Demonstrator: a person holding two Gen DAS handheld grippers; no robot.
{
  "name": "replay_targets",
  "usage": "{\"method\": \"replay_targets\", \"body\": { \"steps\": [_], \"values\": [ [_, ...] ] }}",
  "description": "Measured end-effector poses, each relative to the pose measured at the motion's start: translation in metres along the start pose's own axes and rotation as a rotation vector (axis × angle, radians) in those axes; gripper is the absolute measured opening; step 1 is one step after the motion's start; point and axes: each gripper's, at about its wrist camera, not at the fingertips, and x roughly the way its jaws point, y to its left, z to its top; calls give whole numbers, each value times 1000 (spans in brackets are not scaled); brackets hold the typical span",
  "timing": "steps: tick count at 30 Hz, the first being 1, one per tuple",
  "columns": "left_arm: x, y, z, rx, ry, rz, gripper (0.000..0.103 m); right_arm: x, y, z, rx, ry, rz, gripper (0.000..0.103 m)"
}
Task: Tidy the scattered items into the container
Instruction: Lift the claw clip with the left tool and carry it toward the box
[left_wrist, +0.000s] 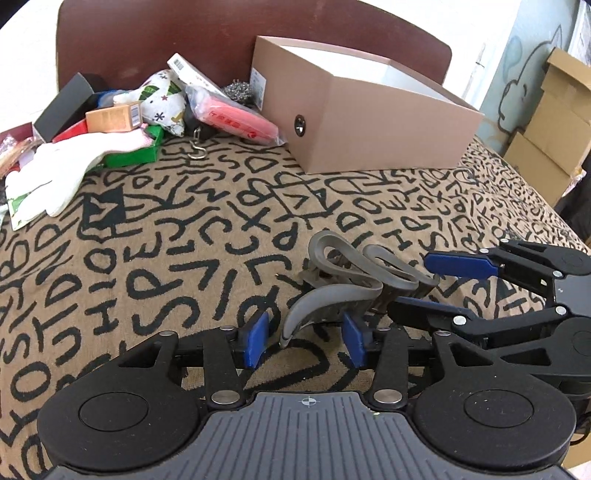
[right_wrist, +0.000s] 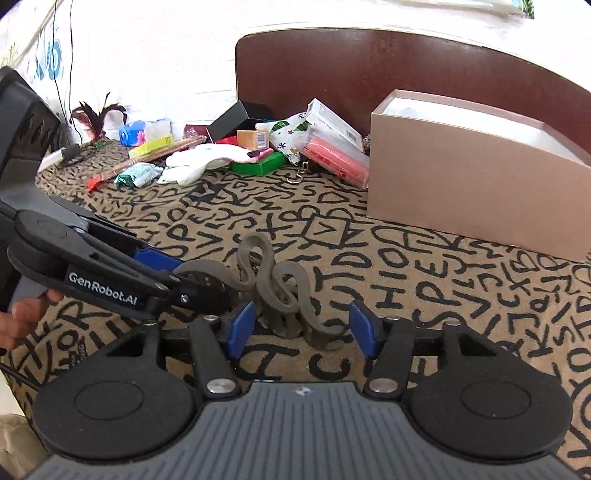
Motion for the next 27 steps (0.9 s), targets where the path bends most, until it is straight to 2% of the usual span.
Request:
{"method": "replay_targets", "body": {
  "steps": [5, 9, 13, 14, 16, 18, 19, 22, 27],
  "values": [
    [2, 0, 3, -6, 6, -5, 57, 2, 1, 1, -20, 10, 14, 57],
    [4, 1, 5, -16, 6, -6, 57, 3, 0, 0, -16, 15, 13, 52],
    [5, 2, 8, -6, 11, -4, 48, 3, -1, 0, -19, 10, 9, 52],
    [5, 2, 8, -4, 13, -3, 53, 2, -1, 1, -22, 6, 5, 52],
    [3, 2, 9, 10, 11, 3, 55, 0, -2, 2, -25, -7, -6, 55],
    [-1, 3, 9, 34, 7, 2, 68, -1, -4, 3, -33, -6, 3, 55],
    [-2, 3, 9, 46, 1, 8, 70, -1, -5, 2, -39, -4, 3, 56],
    [-3, 4, 12, 72, -8, 23, 72, -1, -7, 0, -50, 4, -3, 60],
    [5, 1, 15, 114, -2, -4, 72, 1, -9, -2, -40, 8, 4, 60]
  ]
}}
